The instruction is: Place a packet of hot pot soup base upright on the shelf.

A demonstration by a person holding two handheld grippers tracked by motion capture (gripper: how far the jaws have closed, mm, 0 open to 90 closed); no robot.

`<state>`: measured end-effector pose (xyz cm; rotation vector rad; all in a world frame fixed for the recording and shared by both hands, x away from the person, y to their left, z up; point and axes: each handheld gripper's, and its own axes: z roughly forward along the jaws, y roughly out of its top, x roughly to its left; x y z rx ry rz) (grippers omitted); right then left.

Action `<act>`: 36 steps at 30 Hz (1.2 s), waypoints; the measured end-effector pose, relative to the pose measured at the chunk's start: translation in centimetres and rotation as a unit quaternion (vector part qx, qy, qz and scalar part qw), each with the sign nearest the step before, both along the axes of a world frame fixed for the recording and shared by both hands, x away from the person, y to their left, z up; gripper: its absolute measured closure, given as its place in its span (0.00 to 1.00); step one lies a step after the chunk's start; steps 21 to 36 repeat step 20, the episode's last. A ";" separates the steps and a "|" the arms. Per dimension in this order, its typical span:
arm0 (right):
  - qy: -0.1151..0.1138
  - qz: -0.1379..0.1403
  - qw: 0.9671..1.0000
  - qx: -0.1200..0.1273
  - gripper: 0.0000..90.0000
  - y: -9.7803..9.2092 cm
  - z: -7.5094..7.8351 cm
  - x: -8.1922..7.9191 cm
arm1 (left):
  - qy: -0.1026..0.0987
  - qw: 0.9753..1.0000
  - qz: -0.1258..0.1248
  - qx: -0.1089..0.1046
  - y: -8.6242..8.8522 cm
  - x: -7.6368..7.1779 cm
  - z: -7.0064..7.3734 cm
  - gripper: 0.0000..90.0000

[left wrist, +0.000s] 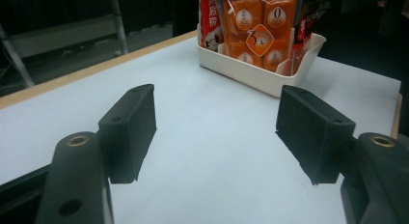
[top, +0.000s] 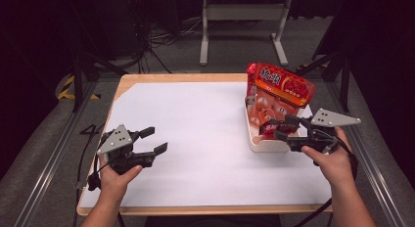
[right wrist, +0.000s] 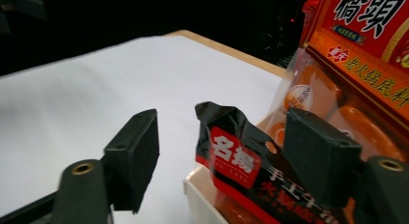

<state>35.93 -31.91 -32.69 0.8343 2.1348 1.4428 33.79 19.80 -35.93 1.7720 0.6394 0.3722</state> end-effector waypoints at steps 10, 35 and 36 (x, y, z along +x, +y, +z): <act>-0.004 -0.019 1.000 0.009 0.27 -0.6 -0.2 -0.1 | 0.025 1.000 0.005 0.010 -0.2 0.4 -1.6 0.33; -0.005 -0.037 0.999 0.010 0.27 -1.4 0.1 -0.4 | 0.015 1.000 0.021 -0.002 0.5 -0.5 -1.2 0.33; -0.005 -0.037 0.999 0.010 0.27 -1.4 0.1 -0.4 | 0.015 1.000 0.021 -0.002 0.5 -0.5 -1.2 0.33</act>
